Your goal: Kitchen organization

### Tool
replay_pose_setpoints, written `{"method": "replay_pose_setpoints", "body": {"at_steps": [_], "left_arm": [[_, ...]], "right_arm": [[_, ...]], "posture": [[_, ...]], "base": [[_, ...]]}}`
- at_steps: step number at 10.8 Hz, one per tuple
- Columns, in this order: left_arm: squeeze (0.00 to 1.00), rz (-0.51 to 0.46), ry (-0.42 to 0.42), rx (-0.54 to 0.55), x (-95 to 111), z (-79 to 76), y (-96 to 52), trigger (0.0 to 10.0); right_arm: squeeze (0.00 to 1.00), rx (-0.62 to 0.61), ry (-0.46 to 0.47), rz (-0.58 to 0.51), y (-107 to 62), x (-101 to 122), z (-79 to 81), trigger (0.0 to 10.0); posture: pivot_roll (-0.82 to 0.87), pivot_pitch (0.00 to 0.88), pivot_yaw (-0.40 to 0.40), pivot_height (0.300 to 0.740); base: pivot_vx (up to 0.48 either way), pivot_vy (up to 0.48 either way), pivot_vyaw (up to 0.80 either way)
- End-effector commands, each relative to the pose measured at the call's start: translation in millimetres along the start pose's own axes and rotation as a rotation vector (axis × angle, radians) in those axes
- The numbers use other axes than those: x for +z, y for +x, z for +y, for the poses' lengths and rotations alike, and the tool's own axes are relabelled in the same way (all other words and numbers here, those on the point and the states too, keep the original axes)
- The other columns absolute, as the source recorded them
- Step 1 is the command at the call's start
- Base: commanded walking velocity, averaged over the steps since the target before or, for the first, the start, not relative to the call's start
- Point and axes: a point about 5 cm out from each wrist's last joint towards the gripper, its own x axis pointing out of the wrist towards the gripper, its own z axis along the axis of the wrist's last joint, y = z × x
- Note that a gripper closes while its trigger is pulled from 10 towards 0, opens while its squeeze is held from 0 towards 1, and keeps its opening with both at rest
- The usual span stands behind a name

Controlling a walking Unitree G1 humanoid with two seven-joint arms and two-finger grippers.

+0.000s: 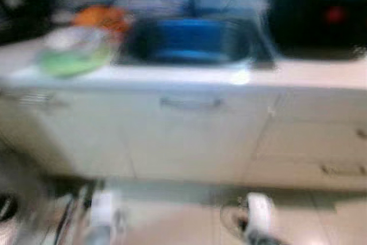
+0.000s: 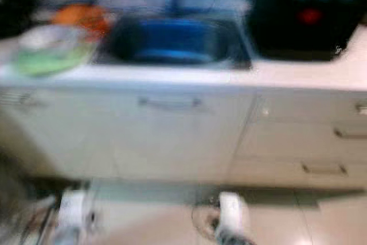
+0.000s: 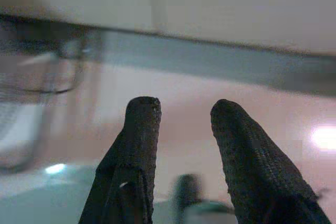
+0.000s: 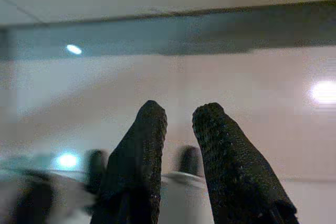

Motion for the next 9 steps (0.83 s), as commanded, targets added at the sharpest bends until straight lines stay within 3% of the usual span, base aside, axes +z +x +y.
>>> {"method": "replay_pose_setpoints", "body": {"at_steps": [1,9], "left_arm": [[0.0,0.017,0.017,0.043,-3.1,17.8,-1.9,10.0],[0.0,0.017,0.013,0.043,-2.8,17.0,-1.7,10.0]], "right_arm": [[0.0,0.042,0.0,-0.03,4.2,9.4,16.0,10.0],[0.0,0.043,0.004,-0.03,4.5,10.7,15.7,10.0]], "posture": [[0.18,0.0,0.002,0.74],[0.18,0.003,-0.001,0.74]], "base": [[0.33,0.0,0.0],[0.319,0.0,0.0]]}}
